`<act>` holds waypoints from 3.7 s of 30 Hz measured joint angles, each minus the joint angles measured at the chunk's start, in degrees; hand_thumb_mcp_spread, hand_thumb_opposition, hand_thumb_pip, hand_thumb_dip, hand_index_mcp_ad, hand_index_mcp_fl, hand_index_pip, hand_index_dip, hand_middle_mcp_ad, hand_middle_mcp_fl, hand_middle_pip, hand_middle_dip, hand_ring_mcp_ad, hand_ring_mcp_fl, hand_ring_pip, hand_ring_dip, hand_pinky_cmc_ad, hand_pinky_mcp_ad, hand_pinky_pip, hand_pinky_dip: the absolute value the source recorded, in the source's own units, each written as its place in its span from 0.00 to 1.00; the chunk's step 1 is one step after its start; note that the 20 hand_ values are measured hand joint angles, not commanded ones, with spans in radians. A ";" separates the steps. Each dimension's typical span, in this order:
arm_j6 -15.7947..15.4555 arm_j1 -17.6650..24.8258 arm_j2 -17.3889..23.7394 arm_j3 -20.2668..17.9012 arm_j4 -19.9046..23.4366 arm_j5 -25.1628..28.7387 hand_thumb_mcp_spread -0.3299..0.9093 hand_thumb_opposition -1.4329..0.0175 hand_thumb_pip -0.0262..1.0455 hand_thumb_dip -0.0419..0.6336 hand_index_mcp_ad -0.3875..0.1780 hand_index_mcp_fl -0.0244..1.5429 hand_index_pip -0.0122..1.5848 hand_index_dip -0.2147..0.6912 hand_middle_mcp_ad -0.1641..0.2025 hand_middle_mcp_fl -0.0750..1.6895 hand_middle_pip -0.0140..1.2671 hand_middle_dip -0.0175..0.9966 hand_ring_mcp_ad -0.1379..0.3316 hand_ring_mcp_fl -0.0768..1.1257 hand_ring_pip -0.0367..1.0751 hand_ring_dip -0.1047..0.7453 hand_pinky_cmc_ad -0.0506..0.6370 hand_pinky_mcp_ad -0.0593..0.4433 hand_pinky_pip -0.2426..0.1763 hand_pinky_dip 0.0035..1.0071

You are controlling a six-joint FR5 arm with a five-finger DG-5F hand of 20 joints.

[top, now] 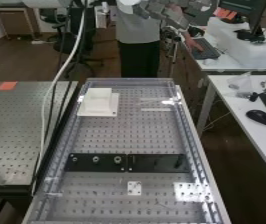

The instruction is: Grab the chopstick and place it in the clear container

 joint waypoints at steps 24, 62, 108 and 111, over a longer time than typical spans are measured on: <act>-0.07 1.16 -1.42 2.46 -1.86 2.26 0.39 0.51 0.44 0.16 0.47 0.03 0.05 0.44 0.62 0.06 0.12 0.21 0.61 0.08 0.10 0.24 0.74 0.83 0.28 0.41; -0.12 2.36 -0.41 0.08 -0.29 3.51 0.40 0.50 0.44 0.16 0.48 0.02 0.05 0.42 0.61 0.05 0.12 0.21 0.61 0.08 0.10 0.24 0.74 0.83 0.28 0.41; 0.48 1.56 0.35 -1.62 1.49 -1.05 0.41 0.48 0.45 0.17 0.49 0.03 0.05 0.42 0.61 0.06 0.12 0.20 0.61 0.08 0.10 0.24 0.74 0.82 0.28 0.41; 1.42 1.25 0.38 -1.82 1.44 -2.98 0.41 0.47 0.47 0.16 0.49 0.03 0.06 0.41 0.61 0.06 0.12 0.20 0.61 0.08 0.10 0.24 0.74 0.82 0.28 0.41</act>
